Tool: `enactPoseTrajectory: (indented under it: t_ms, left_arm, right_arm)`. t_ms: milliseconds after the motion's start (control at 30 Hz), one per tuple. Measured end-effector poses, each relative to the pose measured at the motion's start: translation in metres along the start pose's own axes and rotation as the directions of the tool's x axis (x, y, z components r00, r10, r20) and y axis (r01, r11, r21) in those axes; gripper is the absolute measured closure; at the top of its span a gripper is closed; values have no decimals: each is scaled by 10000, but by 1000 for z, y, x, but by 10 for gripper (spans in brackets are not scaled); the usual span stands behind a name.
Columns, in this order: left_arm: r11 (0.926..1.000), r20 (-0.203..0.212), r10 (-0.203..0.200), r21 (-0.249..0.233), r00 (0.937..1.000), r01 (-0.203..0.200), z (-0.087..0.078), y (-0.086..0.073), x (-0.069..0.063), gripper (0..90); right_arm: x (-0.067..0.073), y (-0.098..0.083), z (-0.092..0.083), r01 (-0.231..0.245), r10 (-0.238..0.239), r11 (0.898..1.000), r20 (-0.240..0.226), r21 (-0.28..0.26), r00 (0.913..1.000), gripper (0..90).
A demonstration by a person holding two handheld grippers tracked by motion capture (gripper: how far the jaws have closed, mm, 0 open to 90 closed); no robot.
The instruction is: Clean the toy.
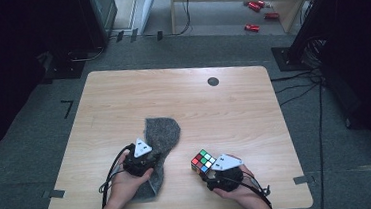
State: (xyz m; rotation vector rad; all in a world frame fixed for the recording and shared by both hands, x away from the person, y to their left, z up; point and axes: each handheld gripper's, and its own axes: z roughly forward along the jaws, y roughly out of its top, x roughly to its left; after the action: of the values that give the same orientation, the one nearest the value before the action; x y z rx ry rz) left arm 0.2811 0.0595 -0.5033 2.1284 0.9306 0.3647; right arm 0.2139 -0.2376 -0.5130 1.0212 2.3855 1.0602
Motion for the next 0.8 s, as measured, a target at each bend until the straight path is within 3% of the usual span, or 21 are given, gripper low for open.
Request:
enactPoseTrajectory:
  t_ms: [33, 133, 233, 267, 333, 433, 533, 633, 667, 700, 800]
  left_arm:
    - [9985, 443, 30, -555, 9990, -6, -9, 2, -1, 767]
    - [9895, 1130, 377, -1433, 9929, -212, -25, 6, -6, 769]
    - [9761, 1932, 710, -2156, 9786, -283, -40, 12, -12, 767]
    - [9669, 2082, 841, -2535, 9745, -293, -46, 13, -15, 765]
    - [9556, 2509, 954, -2942, 9633, -180, -53, 16, -18, 757]
    - [9447, 3333, 1122, -3279, 9361, 35, -59, 19, -21, 756]
    - [9477, 3733, 1295, -3192, 9186, -39, -56, 21, -29, 752]
    - [9569, 4307, 1535, -2895, 8893, -249, -47, 22, -39, 750]
    - [9587, 4410, 1566, -2829, 8837, -287, -45, 22, -42, 748]
    - [9596, 4456, 1563, -2799, 8815, -287, -43, 22, -45, 748]
    - [9587, 4031, 1780, -2766, 8977, -659, -41, 22, -50, 748]
  right_arm:
    - [1, 2, -1, 103, -103, 9999, -42, -75, 9999, 348]
    - [6, 10, -5, 234, -244, 9991, -262, -357, 9994, 347]
    - [10, 16, -6, 362, -378, 9983, -341, -459, 9987, 348]
    - [11, 17, -6, 373, -388, 9984, -339, -434, 9987, 348]
    - [14, 20, -5, 475, -486, 9981, -284, -383, 9984, 348]
    - [20, 23, -4, 621, -629, 9975, -223, -337, 9978, 348]
    - [27, 28, -5, 737, -750, 9964, -307, -411, 9967, 348]
    - [35, 33, -5, 934, -955, 9944, -420, -501, 9945, 348]
    - [37, 35, -5, 1028, -1050, 9935, -440, -496, 9935, 348]
    - [40, 36, -5, 1096, -1116, 9929, -429, -469, 9928, 348]
    - [43, 36, -4, 1157, -1168, 9927, -300, -356, 9927, 349]
